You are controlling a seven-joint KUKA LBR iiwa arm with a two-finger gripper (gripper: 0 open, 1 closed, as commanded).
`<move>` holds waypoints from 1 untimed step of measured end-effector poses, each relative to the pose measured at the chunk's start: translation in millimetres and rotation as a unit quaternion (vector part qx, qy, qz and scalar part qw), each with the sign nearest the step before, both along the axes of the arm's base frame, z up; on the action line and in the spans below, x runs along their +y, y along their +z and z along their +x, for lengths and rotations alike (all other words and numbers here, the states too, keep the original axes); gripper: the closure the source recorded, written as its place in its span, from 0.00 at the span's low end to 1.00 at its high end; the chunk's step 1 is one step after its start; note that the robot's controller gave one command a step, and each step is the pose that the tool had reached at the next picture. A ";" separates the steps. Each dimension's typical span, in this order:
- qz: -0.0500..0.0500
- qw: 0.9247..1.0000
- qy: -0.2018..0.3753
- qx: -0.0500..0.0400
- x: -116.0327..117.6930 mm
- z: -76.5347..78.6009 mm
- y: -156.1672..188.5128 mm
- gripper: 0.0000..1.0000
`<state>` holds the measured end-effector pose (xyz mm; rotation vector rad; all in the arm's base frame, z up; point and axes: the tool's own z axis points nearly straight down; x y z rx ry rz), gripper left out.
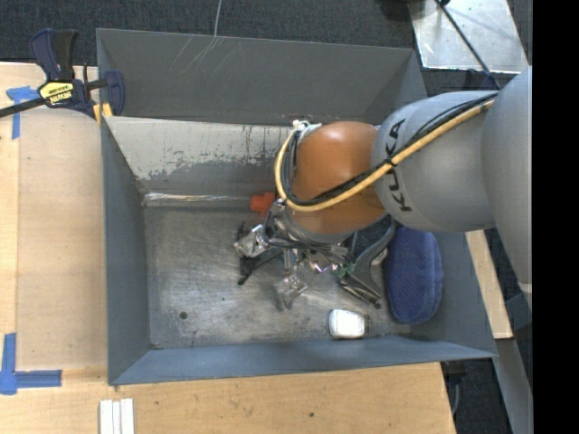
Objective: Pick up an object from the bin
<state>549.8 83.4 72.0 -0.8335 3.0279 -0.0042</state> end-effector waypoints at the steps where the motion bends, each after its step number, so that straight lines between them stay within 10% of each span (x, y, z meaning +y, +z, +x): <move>1: 0.008 1.000 -0.004 -0.018 2.8 6.9 7.8 1.00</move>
Offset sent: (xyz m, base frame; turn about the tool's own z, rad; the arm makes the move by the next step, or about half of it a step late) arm 0.0000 0.0000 0.0000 0.0000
